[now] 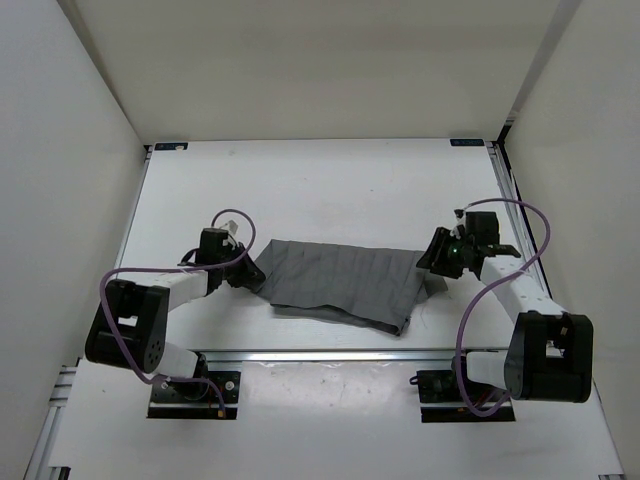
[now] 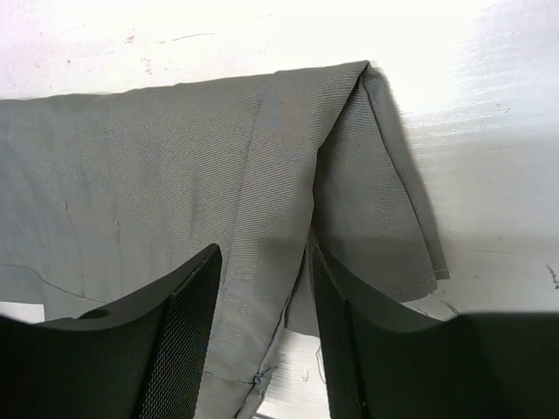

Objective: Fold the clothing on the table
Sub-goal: Fold the skirt

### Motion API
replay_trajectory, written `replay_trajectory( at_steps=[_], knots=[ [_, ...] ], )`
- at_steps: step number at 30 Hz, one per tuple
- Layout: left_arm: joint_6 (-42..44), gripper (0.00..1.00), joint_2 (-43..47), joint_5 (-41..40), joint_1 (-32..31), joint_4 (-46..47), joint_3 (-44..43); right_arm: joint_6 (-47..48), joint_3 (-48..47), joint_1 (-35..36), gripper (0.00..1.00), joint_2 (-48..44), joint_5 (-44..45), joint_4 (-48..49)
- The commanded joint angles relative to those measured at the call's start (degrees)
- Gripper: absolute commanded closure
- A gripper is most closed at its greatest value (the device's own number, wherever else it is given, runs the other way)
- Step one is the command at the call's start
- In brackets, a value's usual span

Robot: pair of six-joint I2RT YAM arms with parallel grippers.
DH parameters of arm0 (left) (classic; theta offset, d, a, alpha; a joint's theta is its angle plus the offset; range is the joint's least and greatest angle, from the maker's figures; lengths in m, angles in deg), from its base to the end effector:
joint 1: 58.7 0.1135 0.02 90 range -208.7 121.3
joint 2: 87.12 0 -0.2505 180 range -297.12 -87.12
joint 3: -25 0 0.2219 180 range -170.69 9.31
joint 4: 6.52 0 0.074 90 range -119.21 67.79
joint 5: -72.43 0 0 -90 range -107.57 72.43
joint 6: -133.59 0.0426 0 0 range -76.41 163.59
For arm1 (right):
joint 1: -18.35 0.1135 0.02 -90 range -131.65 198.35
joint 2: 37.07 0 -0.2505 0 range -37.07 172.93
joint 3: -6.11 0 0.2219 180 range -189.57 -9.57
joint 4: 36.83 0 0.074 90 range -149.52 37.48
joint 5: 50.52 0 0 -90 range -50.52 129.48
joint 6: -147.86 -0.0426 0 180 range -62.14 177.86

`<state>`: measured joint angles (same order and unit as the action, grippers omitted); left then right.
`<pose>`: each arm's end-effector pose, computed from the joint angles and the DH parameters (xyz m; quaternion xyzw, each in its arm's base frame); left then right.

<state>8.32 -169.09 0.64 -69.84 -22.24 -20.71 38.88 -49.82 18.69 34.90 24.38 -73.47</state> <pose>0.2274 -0.0584 0.1401 -0.1447 0.9237 -0.2642 0.2367 0.2255 0.0124 0.1988 0.1106 0.9336 0.1759 0.2918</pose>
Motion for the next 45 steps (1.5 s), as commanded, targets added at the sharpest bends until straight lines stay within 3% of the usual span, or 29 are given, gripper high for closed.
replay_trajectory(
  at_steps=[1, 17, 20, 22, 23, 29, 33, 38, 41, 45],
  knots=[
    [2.2, 0.82, 0.0, -4.0, -0.8, 0.4, 0.8, -0.8, 1.0, -0.3, 0.49, -0.1, -0.3, 2.3],
    [2.1, 0.84, 1.2, -3.6, -2.4, -1.6, 1.4, -2.7, 1.4, 1.4, 0.64, 6.6, 0.0, 5.9],
    [2.1, 0.84, 0.8, -4.0, -2.6, -1.3, 2.2, -2.8, 1.0, 2.0, 0.77, 8.6, -1.0, 6.1],
    [2.6, 0.85, 1.3, -4.0, -2.3, -1.4, 2.3, -3.5, -0.3, 2.6, 0.96, 9.3, -1.2, 4.6],
    [2.6, 0.85, 1.0, -4.1, -1.8, -1.8, 2.0, -3.7, -1.2, 2.7, 1.0, 8.6, -1.3, 4.4],
    [3.7, 0.86, 1.5, -5.1, -2.0, -3.0, 2.2, -5.5, -10.3, 2.5, 1.0, 2.0, -0.7, -1.5],
    [4.1, 0.86, 1.4, -5.2, -2.0, -3.5, 1.7, -6.2, -15.0, -0.2, 1.0, 2.6, -3.4, -1.4],
    [4.5, 0.86, 1.6, -5.6, -1.9, -4.5, 1.7, -7.6, -19.9, -3.8, 1.0, 12.9, -6.6, 3.4],
    [4.9, 0.86, 1.8, -5.2, -1.4, -4.8, 1.6, -10.3, -20.8, -4.3, 1.0, 18.6, -9.7, 12.8],
    [4.8, 0.87, 2.1, -4.9, -0.8, -4.9, 2.0, -14.8, -25.7, -3.9, 1.0, 26.2, -13.3, 18.0]
  ],
)
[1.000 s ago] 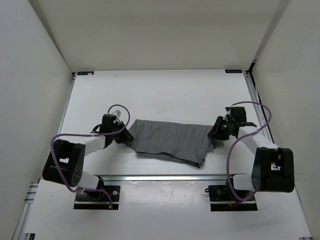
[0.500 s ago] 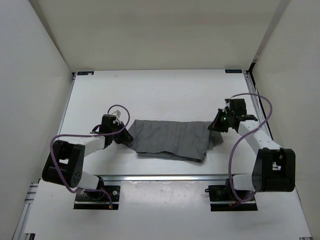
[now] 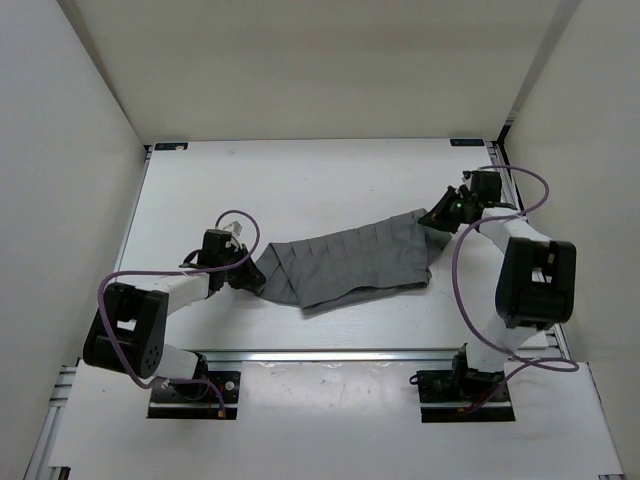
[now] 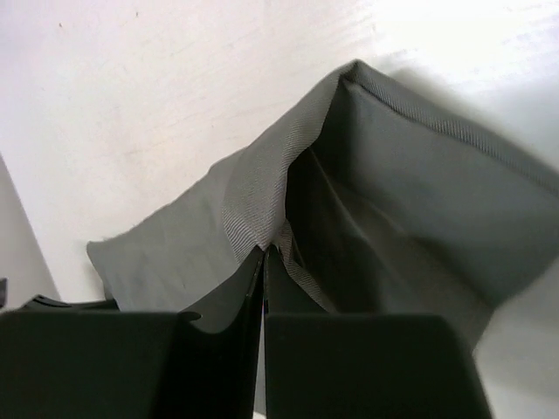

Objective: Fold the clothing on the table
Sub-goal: Fold the skirt

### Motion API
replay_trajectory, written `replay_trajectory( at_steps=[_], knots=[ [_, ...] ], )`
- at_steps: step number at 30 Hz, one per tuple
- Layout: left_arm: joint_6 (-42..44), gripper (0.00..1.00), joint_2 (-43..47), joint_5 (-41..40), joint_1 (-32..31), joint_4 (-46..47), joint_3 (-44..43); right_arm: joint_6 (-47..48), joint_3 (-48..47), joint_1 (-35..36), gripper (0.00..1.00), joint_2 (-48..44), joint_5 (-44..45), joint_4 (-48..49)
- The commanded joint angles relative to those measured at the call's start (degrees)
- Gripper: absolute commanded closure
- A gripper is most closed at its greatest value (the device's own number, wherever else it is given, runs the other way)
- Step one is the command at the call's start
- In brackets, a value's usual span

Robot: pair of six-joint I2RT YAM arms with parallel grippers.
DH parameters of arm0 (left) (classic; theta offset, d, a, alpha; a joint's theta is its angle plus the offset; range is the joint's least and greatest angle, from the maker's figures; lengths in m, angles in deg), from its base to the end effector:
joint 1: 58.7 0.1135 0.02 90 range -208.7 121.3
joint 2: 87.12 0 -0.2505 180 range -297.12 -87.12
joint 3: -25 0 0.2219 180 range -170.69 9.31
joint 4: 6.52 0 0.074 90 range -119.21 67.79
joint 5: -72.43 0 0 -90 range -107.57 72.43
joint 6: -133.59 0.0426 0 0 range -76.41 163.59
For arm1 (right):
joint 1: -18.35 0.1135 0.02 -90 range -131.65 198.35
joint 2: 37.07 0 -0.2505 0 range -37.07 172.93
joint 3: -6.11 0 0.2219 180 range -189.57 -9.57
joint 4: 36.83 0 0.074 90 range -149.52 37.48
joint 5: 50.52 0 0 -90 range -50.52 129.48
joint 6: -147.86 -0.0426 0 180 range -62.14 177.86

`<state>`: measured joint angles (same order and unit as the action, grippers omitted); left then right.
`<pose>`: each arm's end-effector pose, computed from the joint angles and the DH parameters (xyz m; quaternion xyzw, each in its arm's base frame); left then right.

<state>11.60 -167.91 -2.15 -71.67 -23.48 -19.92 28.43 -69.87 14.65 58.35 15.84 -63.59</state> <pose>0.2209 -0.0625 0.1391 -0.1130 0.9334 -0.2383 0.2432 0.3316 -0.0043 0.2075 0.1857 0.8923 0.2666 0.3136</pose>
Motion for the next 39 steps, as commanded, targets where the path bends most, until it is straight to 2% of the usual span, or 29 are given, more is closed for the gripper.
replay_trajectory(
  at_steps=[1, 9, 12, 17, 18, 19, 20, 23, 24, 26, 29, 33, 36, 39],
  knots=[
    [1.1, 0.87, 1.0, -1.7, 0.9, -3.6, 1.3, -4.4, -6.8, 0.6, 1.0, 3.5, -6.0, 8.9],
    [1.5, 0.87, 1.0, -1.2, 2.4, -4.3, 1.1, -11.9, -20.0, 2.6, 1.0, 12.6, -14.0, 13.7],
    [1.1, 0.87, 0.7, -1.4, 2.4, -4.2, 0.9, -12.6, -26.9, 3.4, 1.0, 16.9, -13.9, 11.8],
    [1.7, 0.87, 0.4, -1.2, 2.4, -4.7, 0.6, -17.5, -36.5, 4.9, 1.0, 29.3, -14.9, 16.9],
    [1.1, 0.87, 0.1, -0.5, 2.2, -4.8, 0.5, -19.4, -39.7, 4.9, 0.95, 31.0, -15.9, 18.3],
    [1.1, 0.87, 0.4, -0.9, 2.3, -4.6, 0.8, -20.2, -42.9, 5.5, 0.83, 34.4, -16.3, 17.1],
    [1.1, 0.87, 0.4, -0.7, 2.0, -5.1, 0.7, -19.2, -47.6, 5.3, 0.67, 37.4, -16.0, 15.5],
    [1.0, 0.87, 1.2, -0.4, 2.8, -5.1, 0.8, -11.8, -57.6, 5.5, 0.61, 40.5, -11.4, -1.4],
    [1.0, 0.86, 1.5, 0.2, 3.2, -5.3, 0.2, -9.8, -58.7, 6.4, 0.61, 39.7, -9.4, -3.6],
    [0.4, 0.86, 2.2, 1.8, 4.4, -5.7, -0.9, -2.1, -60.6, 7.6, 0.59, 36.8, 0.2, -10.9],
    [-1.2, 0.86, 3.5, 6.5, 5.9, -5.6, -3.9, 5.9, -59.4, 9.9, 0.61, 33.1, 9.5, -15.7],
    [-5.3, 0.86, 4.1, 16.0, 4.6, -5.2, -9.5, 6.4, -57.0, 9.2, 0.76, 33.5, 8.4, -18.7],
    [-9.7, 0.86, 3.9, 21.4, 3.7, -2.3, -13.3, 7.5, -55.6, 9.8, 0.81, 35.3, 8.2, -22.2],
    [-15.6, 0.86, 0.9, 24.2, 1.4, 7.0, -12.5, 9.0, -51.8, 11.2, 0.81, 35.5, 9.8, -22.6]
  ],
)
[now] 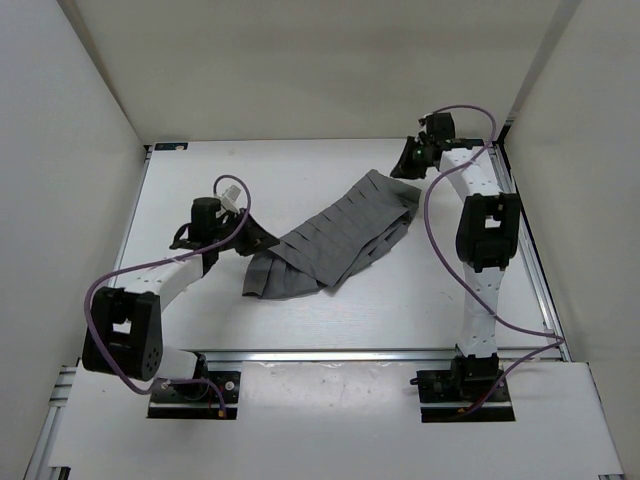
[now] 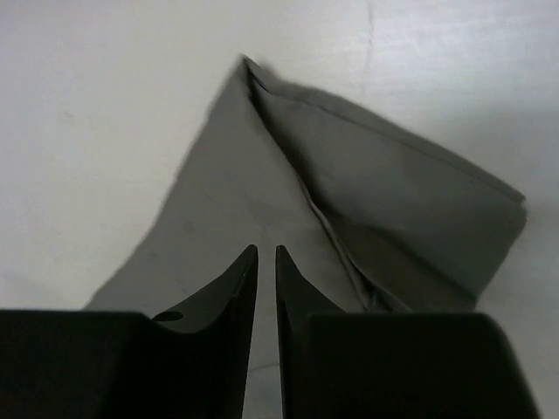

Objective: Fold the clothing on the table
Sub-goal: Fold the skirt

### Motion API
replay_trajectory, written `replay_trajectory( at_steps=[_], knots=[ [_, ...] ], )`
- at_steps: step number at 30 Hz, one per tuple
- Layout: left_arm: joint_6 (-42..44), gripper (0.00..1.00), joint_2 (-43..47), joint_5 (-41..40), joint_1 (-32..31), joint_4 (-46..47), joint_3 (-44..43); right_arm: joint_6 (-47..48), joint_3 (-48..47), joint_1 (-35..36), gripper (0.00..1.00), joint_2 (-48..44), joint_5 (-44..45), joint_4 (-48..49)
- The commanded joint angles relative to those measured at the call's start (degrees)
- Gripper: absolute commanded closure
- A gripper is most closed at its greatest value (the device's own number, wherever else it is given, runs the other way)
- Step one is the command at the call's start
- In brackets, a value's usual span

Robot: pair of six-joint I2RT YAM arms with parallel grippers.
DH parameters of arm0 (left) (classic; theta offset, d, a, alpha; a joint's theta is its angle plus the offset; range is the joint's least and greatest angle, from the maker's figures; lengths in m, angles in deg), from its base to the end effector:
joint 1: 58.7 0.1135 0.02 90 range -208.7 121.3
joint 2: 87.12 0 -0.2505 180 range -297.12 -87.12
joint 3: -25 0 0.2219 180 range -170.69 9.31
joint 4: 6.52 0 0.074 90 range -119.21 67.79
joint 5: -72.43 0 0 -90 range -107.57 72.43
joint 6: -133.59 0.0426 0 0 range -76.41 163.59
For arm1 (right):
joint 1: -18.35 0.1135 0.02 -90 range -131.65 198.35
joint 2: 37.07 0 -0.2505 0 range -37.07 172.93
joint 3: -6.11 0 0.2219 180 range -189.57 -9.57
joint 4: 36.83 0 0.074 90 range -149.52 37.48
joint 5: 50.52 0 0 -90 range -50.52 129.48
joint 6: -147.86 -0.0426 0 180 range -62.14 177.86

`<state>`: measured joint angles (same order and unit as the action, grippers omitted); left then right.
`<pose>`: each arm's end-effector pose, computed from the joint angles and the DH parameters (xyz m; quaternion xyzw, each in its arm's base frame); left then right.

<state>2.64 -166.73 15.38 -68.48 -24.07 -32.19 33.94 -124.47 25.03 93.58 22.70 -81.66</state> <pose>0.2563 -0.0677 0.2048 -0.1180 0.8693 -0.4059 0.2563 0.4817 0.0688 0.2223 0.0816 0.9117 0.2301 0.3304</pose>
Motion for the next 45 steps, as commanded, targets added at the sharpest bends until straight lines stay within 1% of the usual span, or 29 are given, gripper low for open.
replay_trajectory(
  at_steps=[1, 5, 7, 9, 10, 12, 13, 16, 18, 19, 21, 23, 24, 26, 28, 31, 34, 35, 36, 37, 38, 41, 43, 45],
  knots=[
    [-7.2, 0.86, -2.3, 6.5, -2.8, 9.0, 0.0, 4.0, 4.0, 1.0, 0.82, 0.2, 3.7, -4.4],
    [-7.1, 0.87, -9.0, 1.8, -6.0, 11.8, -0.4, 5.6, 6.4, 2.0, 0.81, 0.2, 7.1, -5.3],
    [-7.1, 0.89, -11.9, -1.1, -6.9, 11.6, -1.1, 6.5, 7.3, 2.0, 0.82, 0.4, 8.8, -7.9],
    [-6.9, 0.88, -16.2, -2.9, -7.5, 11.8, -2.4, 7.1, 7.8, 3.2, 0.82, 0.6, 10.2, -9.9],
    [-6.7, 0.88, -17.2, -2.9, -7.4, 12.1, -2.9, 7.3, 8.8, 3.1, 0.84, 0.8, 10.5, -11.6],
    [-7.6, 0.87, -21.3, -3.6, -6.9, 13.0, -3.8, 8.0, 12.7, 3.9, 0.86, -0.5, 10.1, -13.2],
    [-7.9, 0.88, -21.9, -4.1, -6.6, 13.4, -3.9, 7.9, 13.7, 4.3, 0.86, -0.8, 9.9, -13.8],
    [-7.0, 0.88, -24.7, -5.6, -5.3, 12.9, -6.3, 8.6, 23.9, 6.1, 0.87, -5.7, 8.5, -14.3],
    [-6.5, 0.88, -27.2, -5.7, -4.3, 12.5, -8.2, 8.4, 33.0, 7.6, 0.88, -11.3, 6.8, -13.7],
    [-6.9, 0.88, -28.2, -5.4, -3.6, 12.4, -9.5, 7.9, 35.1, 8.6, 0.88, -12.9, 5.4, -13.3],
    [-7.8, 0.87, -29.7, -5.0, -2.7, 12.7, -12.5, 6.0, 44.3, 9.8, 0.88, -20.0, 1.2, -12.0],
    [-8.6, 0.87, -30.6, -4.0, -1.6, 12.7, -14.9, 5.1, 48.3, 10.7, 0.88, -24.7, 0.2, -11.6],
    [-9.4, 0.86, -30.3, -2.4, -1.3, 13.5, -15.8, 4.9, 50.0, 10.9, 0.87, -27.6, 1.3, -11.2],
    [-10.0, 0.84, -28.8, 0.0, -0.9, 13.9, -17.0, 5.0, 50.6, 10.1, 0.87, -30.5, 3.2, -10.8],
    [-10.6, 0.83, -25.0, 1.2, -0.3, 13.8, -16.7, 4.8, 49.7, 6.6, 0.87, -32.4, 4.6, -10.9],
    [-12.0, 0.81, -18.3, 3.0, 1.0, 15.9, -14.2, 6.0, 44.4, 4.3, 0.84, -33.7, 3.7, -11.5],
    [-12.4, 0.8, -14.0, 4.8, 3.9, 15.6, -12.5, 7.1, 41.0, 5.1, 0.82, -33.5, 3.8, -13.4],
    [-11.2, 0.81, -13.5, 3.6, 5.0, 14.8, -12.3, 7.1, 40.6, 5.5, 0.81, -33.6, 3.2, -13.4],
    [-9.3, 0.8, -13.3, 2.6, 5.5, 13.2, -12.6, 6.7, 40.7, 5.9, 0.81, -33.7, 2.8, -13.6],
    [-7.8, 0.8, -13.9, -0.2, 6.3, 11.6, -12.6, 6.4, 40.5, 6.4, 0.8, -33.1, 2.3, -13.7],
    [-6.9, 0.8, -14.9, -0.9, 6.8, 10.3, -12.6, 6.0, 40.7, 7.0, 0.81, -33.1, 2.3, -13.7],
    [-4.7, 0.81, -17.8, -4.5, 6.6, 9.8, -13.0, 5.2, 42.8, 8.4, 0.81, -33.0, 1.2, -14.1],
    [-2.0, 0.81, -19.4, -8.8, 6.2, 8.3, -15.4, 4.2, 44.7, 9.2, 0.81, -33.6, -0.2, -13.3],
    [0.5, 0.79, -22.9, -11.2, 5.8, 5.9, -18.0, 4.1, 46.6, 9.8, 0.81, -34.0, -1.2, -13.7]
  ],
)
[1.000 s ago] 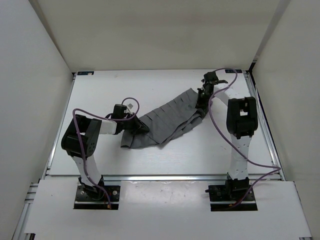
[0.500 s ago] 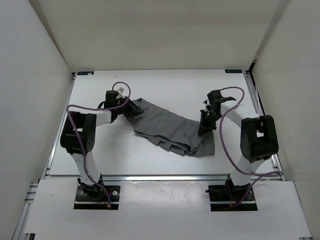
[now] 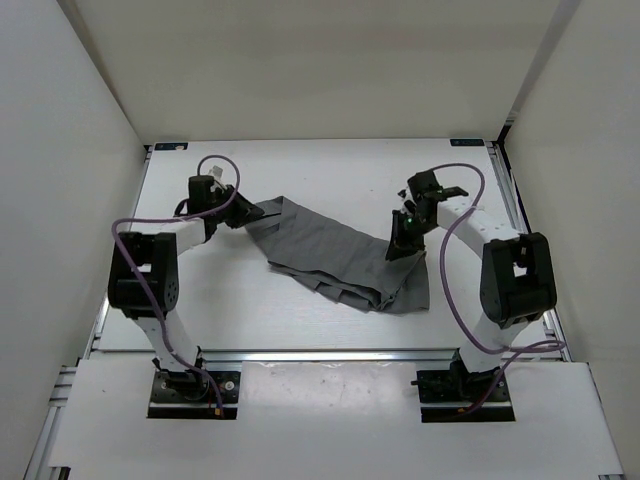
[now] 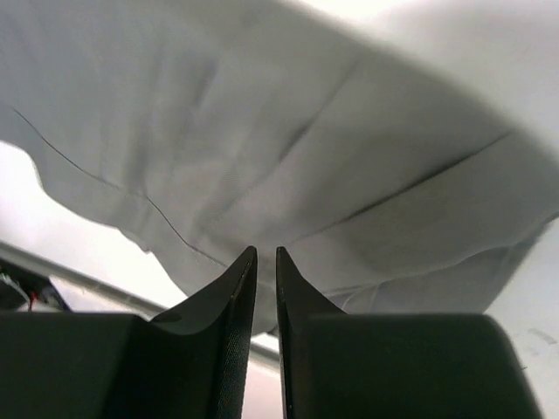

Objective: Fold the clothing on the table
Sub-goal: Fold the skirt

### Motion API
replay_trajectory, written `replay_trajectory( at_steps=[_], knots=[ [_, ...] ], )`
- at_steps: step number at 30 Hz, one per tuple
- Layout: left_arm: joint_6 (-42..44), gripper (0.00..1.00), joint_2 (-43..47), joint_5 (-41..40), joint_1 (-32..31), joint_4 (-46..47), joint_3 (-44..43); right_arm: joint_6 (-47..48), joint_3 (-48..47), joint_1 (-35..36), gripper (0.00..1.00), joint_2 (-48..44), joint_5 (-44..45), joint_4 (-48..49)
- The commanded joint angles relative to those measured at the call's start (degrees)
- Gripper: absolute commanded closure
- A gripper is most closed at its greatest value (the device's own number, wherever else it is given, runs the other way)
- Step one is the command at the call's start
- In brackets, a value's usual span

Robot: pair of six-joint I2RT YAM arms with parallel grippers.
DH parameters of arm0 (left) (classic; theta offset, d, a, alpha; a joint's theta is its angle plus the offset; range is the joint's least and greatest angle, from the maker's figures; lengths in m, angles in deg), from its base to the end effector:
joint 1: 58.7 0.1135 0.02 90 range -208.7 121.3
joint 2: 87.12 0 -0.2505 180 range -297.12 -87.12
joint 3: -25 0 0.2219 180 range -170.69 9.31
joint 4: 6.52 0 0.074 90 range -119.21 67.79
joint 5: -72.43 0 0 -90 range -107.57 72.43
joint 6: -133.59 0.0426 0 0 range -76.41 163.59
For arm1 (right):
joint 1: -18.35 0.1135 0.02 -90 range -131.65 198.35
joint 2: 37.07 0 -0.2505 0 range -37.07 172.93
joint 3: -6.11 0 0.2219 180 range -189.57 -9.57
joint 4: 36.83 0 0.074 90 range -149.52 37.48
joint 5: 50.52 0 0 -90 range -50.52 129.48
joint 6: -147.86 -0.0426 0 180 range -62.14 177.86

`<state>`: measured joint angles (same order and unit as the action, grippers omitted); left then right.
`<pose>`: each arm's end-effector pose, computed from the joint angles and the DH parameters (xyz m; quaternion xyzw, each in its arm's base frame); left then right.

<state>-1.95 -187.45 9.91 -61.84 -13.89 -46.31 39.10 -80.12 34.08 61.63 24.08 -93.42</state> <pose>0.3474 -0.0387 0.1860 -0.2137 0.8471 -0.3737 0.3117 0.3008 0.0965 0.2057 0.0014 0.9748 0.1792 0.1329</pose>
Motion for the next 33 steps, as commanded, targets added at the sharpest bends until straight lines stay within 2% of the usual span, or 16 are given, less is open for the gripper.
replay_trajectory(
  at_steps=[1, 7, 11, 13, 18, 27, 33],
  knots=[
    [6.1, 0.76, -2.8, -6.5, -0.6, -5.1, -6.1, -1.2, 3.5, 1.3, 0.81, -2.5, -2.8, -2.2],
    [6.2, 0.61, -7.7, -5.0, 1.6, -2.5, -10.8, -2.5, 10.6, 0.4, 0.78, -5.4, -5.4, -1.5],
    [10.4, 0.63, -10.7, -8.8, 0.9, -7.9, -15.0, -3.5, 14.5, 0.5, 0.78, -4.7, -6.8, -0.3],
    [11.1, 0.64, -11.3, -10.7, -0.4, -10.2, -14.3, -3.5, 14.7, -0.1, 0.79, -4.1, -6.3, 0.1],
    [13.7, 0.66, -7.7, -14.6, -4.2, -11.4, -7.4, -3.7, 12.5, -1.3, 0.79, -1.4, -6.2, 2.1],
    [12.5, 0.68, 6.1, -13.5, -9.9, -9.9, 13.4, -0.8, -0.7, -4.2, 0.79, 9.5, -3.8, 1.7],
    [12.1, 0.68, 13.7, -11.7, -11.7, -11.7, 19.6, 2.1, -6.2, -4.7, 0.79, 12.5, -3.4, 1.8]
  ],
)
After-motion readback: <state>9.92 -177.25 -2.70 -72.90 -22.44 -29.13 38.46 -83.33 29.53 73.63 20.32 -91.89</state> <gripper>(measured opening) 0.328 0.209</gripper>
